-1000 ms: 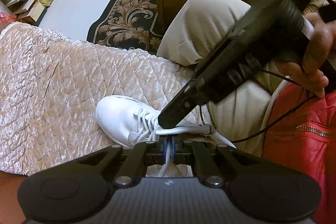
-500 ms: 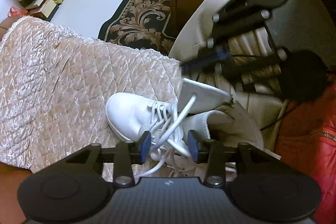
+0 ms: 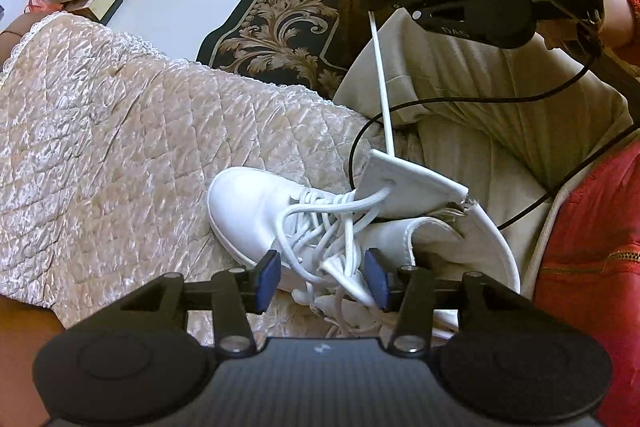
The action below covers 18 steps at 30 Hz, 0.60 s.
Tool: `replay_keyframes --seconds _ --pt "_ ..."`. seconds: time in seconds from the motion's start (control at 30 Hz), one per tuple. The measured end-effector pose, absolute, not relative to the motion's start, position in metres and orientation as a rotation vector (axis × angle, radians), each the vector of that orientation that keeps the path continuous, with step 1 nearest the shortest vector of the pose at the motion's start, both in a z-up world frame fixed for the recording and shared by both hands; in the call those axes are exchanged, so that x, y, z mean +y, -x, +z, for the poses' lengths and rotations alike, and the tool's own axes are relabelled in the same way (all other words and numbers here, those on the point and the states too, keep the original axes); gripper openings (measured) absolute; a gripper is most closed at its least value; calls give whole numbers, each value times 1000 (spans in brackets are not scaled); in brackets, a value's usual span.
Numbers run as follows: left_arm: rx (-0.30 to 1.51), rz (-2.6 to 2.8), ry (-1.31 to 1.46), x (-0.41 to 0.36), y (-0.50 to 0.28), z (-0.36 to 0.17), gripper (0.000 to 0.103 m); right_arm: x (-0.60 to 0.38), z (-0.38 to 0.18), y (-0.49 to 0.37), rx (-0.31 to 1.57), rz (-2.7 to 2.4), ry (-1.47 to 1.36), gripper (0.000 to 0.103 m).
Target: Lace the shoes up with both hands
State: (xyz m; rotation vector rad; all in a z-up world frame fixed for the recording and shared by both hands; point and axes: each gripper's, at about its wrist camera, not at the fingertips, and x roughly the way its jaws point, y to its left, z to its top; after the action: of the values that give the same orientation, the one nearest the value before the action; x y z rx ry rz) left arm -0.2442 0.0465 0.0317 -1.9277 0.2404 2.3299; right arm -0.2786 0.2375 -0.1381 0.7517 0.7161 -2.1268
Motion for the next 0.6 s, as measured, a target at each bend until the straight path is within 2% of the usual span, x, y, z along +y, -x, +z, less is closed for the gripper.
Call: replay_keyframes --seconds 0.53,0.6 --pt "186 2384 1916 41 242 33 64 260 -137 337 581 -2403 -817 4" --pt "167 2398 1906 40 242 35 65 264 -137 343 553 -2430 -824 7"
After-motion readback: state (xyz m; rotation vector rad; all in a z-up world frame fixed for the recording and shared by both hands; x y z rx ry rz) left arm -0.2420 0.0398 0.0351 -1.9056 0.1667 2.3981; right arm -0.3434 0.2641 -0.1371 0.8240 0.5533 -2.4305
